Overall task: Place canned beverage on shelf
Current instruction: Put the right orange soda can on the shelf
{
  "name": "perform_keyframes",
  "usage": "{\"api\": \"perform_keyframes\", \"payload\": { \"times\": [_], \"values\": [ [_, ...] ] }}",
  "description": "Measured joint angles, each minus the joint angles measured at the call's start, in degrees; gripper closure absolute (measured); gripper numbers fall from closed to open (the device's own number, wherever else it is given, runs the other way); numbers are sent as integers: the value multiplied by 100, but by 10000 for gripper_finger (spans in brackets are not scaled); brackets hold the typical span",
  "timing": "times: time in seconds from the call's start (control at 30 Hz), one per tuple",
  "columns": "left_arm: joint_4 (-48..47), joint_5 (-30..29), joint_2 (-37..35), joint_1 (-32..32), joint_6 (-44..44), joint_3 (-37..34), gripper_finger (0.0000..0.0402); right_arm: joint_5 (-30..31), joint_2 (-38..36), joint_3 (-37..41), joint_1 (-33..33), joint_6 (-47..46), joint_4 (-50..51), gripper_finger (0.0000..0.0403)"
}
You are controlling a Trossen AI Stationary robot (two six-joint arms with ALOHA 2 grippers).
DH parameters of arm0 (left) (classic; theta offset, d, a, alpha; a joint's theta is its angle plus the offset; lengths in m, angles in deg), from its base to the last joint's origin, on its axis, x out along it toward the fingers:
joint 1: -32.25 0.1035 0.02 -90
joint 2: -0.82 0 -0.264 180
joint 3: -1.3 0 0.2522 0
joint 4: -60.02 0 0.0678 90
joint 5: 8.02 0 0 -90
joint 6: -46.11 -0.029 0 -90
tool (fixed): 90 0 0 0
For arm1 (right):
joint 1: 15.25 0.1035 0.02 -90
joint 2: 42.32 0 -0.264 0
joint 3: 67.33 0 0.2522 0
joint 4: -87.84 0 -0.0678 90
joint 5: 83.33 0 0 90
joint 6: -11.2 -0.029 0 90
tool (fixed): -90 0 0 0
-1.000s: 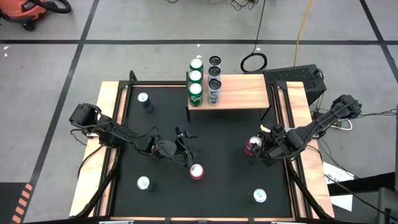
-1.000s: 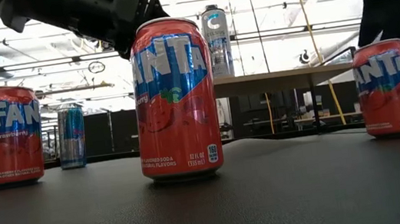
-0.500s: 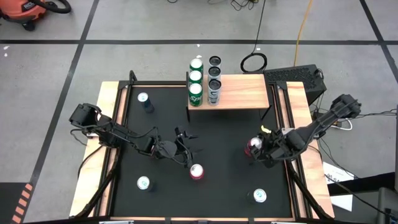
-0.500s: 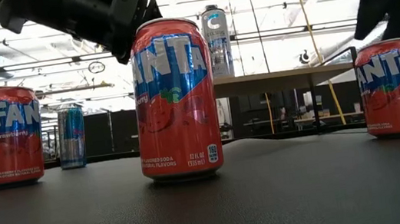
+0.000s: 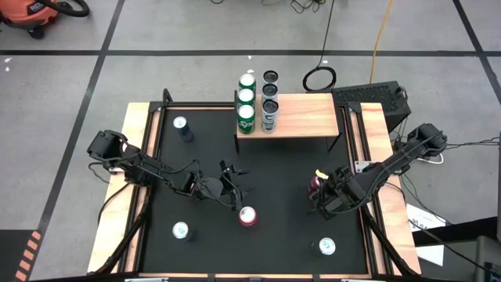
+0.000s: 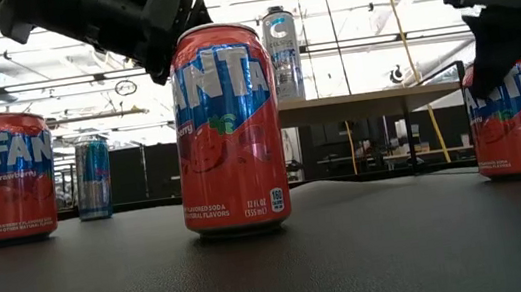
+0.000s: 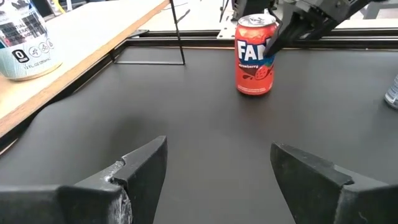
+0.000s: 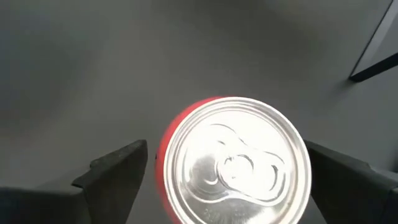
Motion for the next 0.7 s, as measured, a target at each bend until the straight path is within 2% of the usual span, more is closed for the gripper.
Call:
{"api": "perform_keyframes", "payload": {
  "times": [0.13,0.37,0.7],
  "values": [
    [-13,-27,0,0,5,0,121,6,64,0,0,84,-2,32],
    [-12,-101,0,0,5,0,121,-4,29,0,0,261,-20,114],
    [-12,-107,0,0,8,0,121,-76,-84,-219,-4,689,41,109]
  ]
}}
